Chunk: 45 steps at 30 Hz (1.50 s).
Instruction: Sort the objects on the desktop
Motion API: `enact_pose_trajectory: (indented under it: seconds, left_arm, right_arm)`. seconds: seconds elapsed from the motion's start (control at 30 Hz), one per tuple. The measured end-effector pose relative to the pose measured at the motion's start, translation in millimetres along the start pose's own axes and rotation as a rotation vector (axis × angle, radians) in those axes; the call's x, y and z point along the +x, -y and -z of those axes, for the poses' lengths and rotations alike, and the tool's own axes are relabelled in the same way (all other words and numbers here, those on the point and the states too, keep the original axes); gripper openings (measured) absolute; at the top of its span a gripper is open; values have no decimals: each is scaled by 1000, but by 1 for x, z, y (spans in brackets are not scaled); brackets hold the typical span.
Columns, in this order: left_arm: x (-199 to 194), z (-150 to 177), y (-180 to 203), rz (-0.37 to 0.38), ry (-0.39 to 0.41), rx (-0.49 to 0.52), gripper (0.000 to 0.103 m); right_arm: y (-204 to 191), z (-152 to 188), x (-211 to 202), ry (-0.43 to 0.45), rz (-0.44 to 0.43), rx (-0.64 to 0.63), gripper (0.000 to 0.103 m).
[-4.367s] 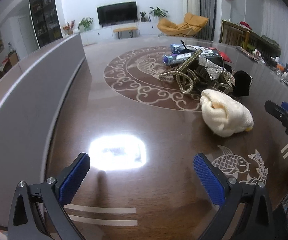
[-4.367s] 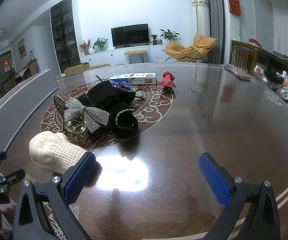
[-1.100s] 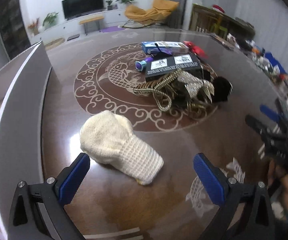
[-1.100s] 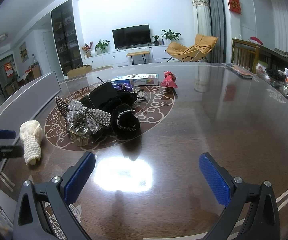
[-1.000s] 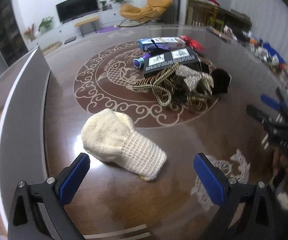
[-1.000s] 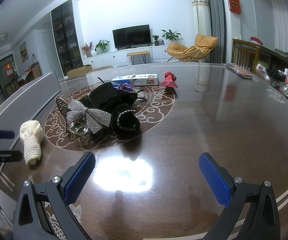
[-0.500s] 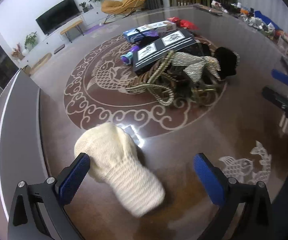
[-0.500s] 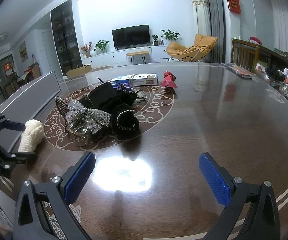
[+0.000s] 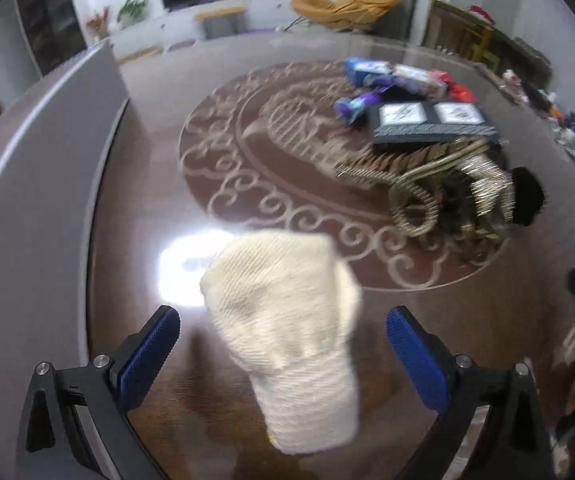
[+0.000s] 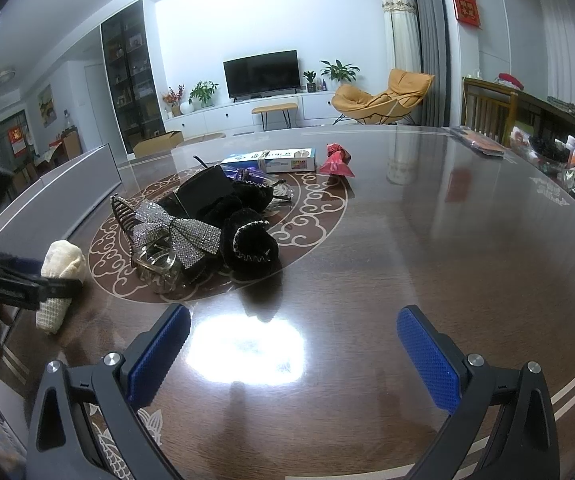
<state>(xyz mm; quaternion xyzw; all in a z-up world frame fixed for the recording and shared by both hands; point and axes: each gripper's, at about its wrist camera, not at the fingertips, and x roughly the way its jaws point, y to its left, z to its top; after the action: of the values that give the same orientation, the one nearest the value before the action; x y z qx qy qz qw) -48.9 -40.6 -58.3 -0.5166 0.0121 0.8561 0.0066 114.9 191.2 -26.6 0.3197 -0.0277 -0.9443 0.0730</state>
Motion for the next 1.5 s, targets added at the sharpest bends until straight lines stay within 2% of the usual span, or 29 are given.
enact_pose_trajectory:
  seconds: [0.07, 0.3, 0.63, 0.97, 1.1, 1.27, 1.43, 1.5]
  left_arm:
    - [6, 3, -2, 4, -2, -24, 103]
    - [6, 11, -5, -16, 89, -59, 103]
    - [6, 14, -6, -10, 100, -45, 103]
    - [4, 17, -3, -10, 106, -47, 103]
    - [4, 16, -3, -10, 105, -46, 103]
    - [4, 16, -3, -10, 106, -46, 103]
    - [4, 16, -3, -9, 105, -46, 103]
    - [4, 15, -3, -9, 106, -46, 103]
  right_arm:
    - [0, 0, 0, 0, 1, 0, 103]
    - [1, 1, 0, -2, 5, -3, 103]
    - [3, -1, 4, -19, 18, -6, 103]
    - [10, -2, 23, -133, -7, 47, 103]
    - [2, -6, 36, -220, 4, -13, 103]
    - [-9, -19, 68, -322, 19, -152, 103]
    - [-13, -43, 102, -334, -102, -272, 103]
    - [-15, -53, 115, -358, -99, -266, 103]
